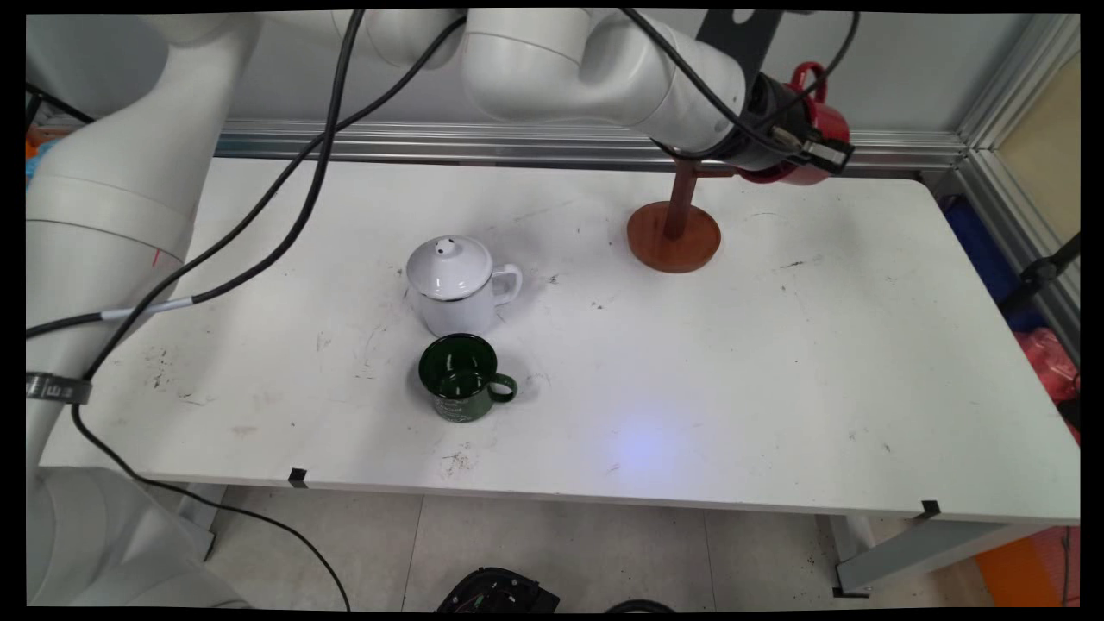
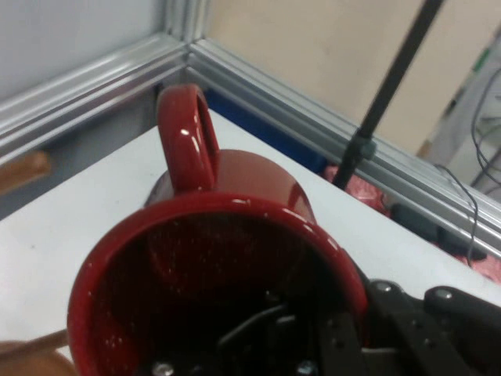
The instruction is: Place the picked object on the table
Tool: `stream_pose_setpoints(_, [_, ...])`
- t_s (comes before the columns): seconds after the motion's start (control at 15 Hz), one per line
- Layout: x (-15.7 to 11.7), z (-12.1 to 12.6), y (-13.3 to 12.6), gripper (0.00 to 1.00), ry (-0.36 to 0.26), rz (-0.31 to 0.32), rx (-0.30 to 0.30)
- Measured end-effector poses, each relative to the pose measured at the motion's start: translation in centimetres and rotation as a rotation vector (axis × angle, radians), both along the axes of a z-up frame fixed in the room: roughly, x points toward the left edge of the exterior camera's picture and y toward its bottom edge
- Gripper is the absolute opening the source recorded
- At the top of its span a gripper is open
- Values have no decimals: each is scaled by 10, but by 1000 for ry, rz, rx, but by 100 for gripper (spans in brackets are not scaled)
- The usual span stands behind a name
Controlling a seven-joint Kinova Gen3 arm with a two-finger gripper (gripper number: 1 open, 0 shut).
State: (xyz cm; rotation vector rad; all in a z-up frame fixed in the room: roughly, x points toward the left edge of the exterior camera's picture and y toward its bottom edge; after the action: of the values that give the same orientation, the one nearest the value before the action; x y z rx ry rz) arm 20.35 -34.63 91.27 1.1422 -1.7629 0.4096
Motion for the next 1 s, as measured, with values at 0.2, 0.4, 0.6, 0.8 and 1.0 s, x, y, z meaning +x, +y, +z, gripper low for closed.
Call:
stream_pose_setpoints(0.2, [-3,1,5,0,-62,-74,-26])
stream_pose_setpoints(0.4, [-1,3,13,0,-128,-146,-33])
stream_pose_setpoints(0.6, [7,10,22,0,-192,-204,-36])
stream_pose_setpoints(0.8, [20,18,32,0,-243,-250,-30])
stream_pose_setpoints(1.0, [36,26,42,0,-290,-289,-20])
